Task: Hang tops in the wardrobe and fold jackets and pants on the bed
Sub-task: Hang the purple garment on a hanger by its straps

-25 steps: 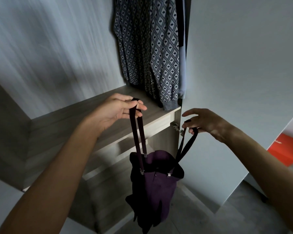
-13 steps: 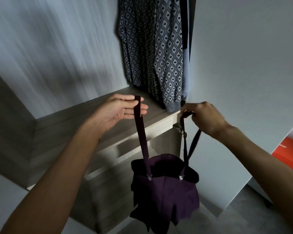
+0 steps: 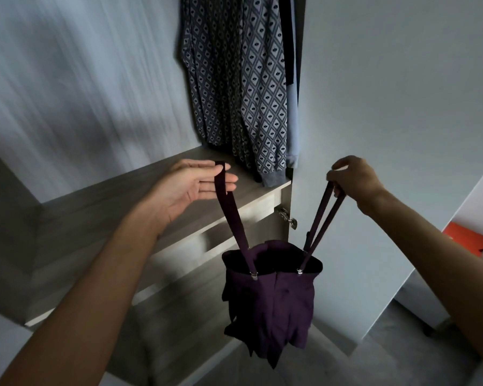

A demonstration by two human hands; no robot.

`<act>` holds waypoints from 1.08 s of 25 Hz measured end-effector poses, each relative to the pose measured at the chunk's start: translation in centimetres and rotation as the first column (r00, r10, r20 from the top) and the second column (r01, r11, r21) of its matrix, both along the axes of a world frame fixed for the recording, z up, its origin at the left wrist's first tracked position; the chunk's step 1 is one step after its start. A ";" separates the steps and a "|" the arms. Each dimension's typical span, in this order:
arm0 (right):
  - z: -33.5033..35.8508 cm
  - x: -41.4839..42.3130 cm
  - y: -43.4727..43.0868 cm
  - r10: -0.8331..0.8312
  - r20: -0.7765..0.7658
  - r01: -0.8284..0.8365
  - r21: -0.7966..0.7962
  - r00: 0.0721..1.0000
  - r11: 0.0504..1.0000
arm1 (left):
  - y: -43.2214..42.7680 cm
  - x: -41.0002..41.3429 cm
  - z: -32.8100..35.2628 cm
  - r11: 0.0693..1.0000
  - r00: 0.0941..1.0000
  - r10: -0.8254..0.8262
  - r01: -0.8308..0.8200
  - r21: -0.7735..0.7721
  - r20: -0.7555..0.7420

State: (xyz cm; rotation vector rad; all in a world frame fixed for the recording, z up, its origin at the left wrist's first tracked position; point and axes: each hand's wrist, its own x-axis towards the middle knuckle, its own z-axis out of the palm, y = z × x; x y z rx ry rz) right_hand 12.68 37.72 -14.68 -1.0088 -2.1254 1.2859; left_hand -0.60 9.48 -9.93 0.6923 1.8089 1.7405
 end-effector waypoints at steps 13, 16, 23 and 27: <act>4.3 -0.4 -4.1 0.298 -0.259 -0.378 -0.359 0.919 0.853 | -0.3 -1.5 0.3 0.995 0.932 0.081 -0.057 -0.079 0.353; 4.5 -0.7 -4.5 0.298 -0.349 -0.386 -0.217 0.888 0.896 | -0.9 -1.5 -0.2 0.994 0.858 0.104 -0.097 -0.041 0.503; 5.6 -1.5 -6.4 0.212 -0.485 -0.399 -0.323 0.848 0.858 | -1.2 -1.3 -0.2 0.985 0.787 0.112 -0.167 0.036 0.606; 7.6 -2.2 -8.0 0.210 -0.580 -0.396 -0.213 0.787 0.893 | -1.7 -1.2 1.7 0.967 0.859 0.193 -0.249 0.059 0.474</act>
